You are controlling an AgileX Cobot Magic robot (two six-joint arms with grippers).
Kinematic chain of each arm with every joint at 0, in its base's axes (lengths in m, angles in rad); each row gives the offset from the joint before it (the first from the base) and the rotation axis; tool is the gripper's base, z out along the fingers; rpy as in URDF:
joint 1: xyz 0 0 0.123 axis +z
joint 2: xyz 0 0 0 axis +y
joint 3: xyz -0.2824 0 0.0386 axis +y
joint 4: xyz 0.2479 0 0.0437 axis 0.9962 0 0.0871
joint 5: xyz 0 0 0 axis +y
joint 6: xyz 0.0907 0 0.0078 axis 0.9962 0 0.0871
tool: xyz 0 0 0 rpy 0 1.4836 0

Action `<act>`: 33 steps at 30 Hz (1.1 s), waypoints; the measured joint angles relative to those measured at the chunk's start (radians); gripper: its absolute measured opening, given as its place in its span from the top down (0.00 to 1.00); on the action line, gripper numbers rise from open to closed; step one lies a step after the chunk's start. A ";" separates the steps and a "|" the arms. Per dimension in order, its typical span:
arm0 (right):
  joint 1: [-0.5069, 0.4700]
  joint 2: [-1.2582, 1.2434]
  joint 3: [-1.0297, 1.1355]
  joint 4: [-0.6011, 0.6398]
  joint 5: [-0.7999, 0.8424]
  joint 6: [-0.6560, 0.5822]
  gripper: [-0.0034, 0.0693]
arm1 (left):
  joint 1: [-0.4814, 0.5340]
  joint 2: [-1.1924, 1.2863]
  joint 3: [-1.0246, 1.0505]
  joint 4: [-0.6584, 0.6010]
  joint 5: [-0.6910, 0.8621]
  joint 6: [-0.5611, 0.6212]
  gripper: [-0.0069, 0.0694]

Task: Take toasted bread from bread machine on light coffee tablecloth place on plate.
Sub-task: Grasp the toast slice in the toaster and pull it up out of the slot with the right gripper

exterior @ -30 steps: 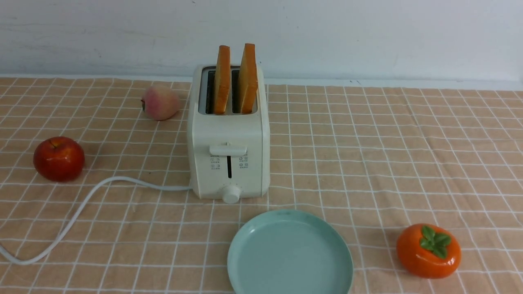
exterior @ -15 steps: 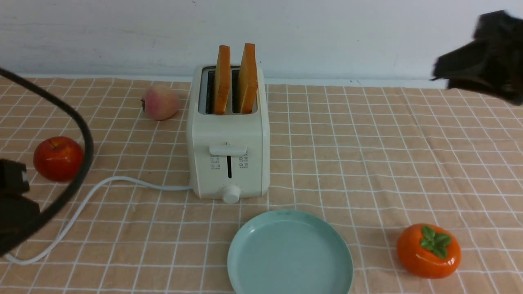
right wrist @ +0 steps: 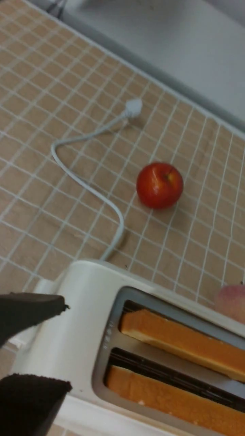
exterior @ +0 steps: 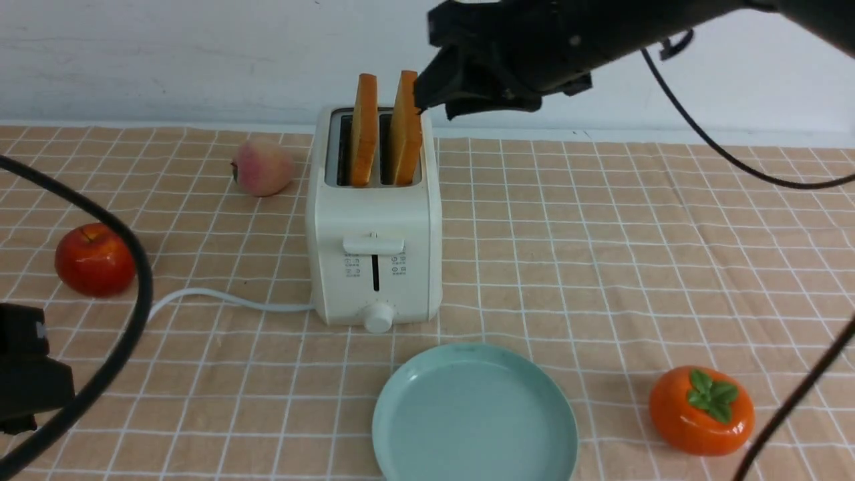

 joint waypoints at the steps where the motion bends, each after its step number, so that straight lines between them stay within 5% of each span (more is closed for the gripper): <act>1: 0.028 0.042 -0.054 -0.096 -0.002 0.079 0.54 | -0.008 0.000 0.000 0.001 -0.001 0.000 0.60; 4: 0.064 0.125 -0.125 -0.279 -0.026 0.236 0.51 | -0.054 0.000 0.000 0.002 -0.002 0.000 0.60; 8: 0.064 0.193 -0.143 -0.361 -0.066 0.345 0.50 | -0.090 0.000 0.000 0.002 -0.002 0.000 0.60; 23: 0.064 0.272 -0.145 -0.363 -0.203 0.375 0.51 | -0.094 0.000 0.000 0.023 -0.002 0.000 0.60; 28: 0.064 0.290 -0.145 -0.364 -0.183 0.368 0.66 | -0.094 0.000 0.000 0.023 -0.002 0.000 0.60; 29: 0.064 0.286 -0.146 -0.375 -0.179 0.366 0.76 | -0.094 0.000 0.000 0.023 -0.002 0.000 0.60; 33: 0.057 0.255 -0.152 -0.385 -0.167 0.366 0.81 | -0.094 0.000 0.000 0.023 -0.002 0.000 0.60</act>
